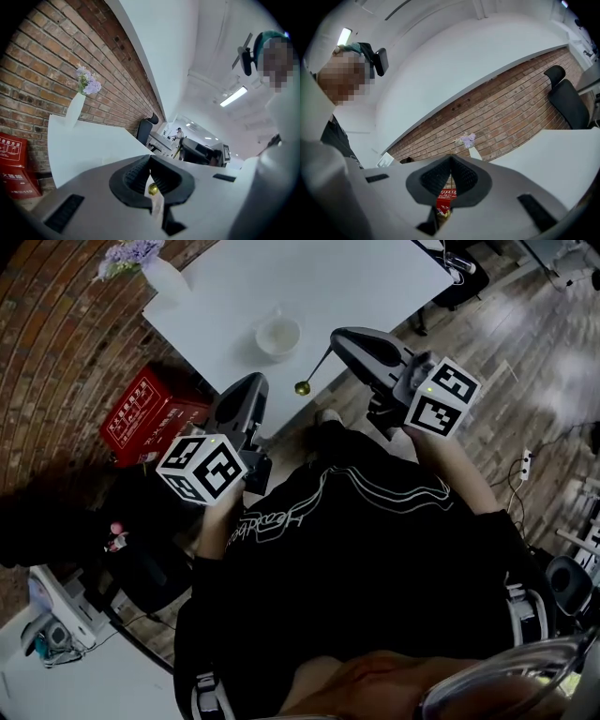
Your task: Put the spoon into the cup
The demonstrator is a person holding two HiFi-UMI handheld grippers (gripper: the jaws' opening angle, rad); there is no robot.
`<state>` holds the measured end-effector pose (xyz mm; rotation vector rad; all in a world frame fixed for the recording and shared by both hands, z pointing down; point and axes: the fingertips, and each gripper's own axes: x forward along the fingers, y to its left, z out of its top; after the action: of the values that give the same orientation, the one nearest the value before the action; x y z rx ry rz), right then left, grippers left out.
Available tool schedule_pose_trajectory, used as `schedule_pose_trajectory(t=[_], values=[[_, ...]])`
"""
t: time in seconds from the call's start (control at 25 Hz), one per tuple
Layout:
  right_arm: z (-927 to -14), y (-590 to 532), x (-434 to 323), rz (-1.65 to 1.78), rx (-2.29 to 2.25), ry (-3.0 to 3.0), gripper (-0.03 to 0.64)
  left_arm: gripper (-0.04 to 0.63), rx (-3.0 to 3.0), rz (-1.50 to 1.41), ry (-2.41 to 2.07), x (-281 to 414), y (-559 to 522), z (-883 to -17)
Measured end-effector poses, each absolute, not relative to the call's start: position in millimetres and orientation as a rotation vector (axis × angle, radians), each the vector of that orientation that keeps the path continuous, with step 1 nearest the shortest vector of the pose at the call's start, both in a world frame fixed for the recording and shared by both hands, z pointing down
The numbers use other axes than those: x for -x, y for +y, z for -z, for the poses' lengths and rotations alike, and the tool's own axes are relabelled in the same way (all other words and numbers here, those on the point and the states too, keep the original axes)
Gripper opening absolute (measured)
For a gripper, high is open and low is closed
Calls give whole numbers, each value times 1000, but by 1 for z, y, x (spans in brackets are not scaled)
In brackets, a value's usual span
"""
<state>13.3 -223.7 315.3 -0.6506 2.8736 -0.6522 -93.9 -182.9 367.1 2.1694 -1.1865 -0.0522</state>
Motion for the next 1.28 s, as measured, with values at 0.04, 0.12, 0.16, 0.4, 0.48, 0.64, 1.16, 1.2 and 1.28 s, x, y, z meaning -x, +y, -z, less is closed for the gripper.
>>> schedule_pose_trajectory(t=[0.04, 0.12, 0.16, 0.4, 0.48, 0.64, 1.16, 1.2, 1.28], values=[[-317, -230, -11, 664, 649, 2869, -3, 3, -2160, 50, -1190, 96, -185, -370], [-320, -244, -7, 687, 644, 2860, -3, 3, -2137, 45, -1202, 100, -190, -375], [-321, -251, -4, 691, 642, 2857, -3, 3, -2126, 42, -1209, 103, -192, -377], [-332, -299, 8, 717, 646, 2852, -3, 4, -2075, 34, -1241, 115, -215, -387], [-338, -312, 12, 717, 642, 2867, -3, 3, -2064, 32, -1249, 117, -224, -390], [-353, -337, 21, 709, 644, 2911, -3, 3, -2025, 28, -1265, 124, -241, -401], [-423, -382, 58, 816, 589, 3059, -3, 3, -1901, 35, -1298, 155, -290, -432], [-428, -383, 59, 829, 586, 3062, -3, 3, -1896, 36, -1300, 158, -293, -434], [-438, -384, 62, 850, 568, 3068, -3, 3, -1883, 39, -1300, 161, -298, -439]])
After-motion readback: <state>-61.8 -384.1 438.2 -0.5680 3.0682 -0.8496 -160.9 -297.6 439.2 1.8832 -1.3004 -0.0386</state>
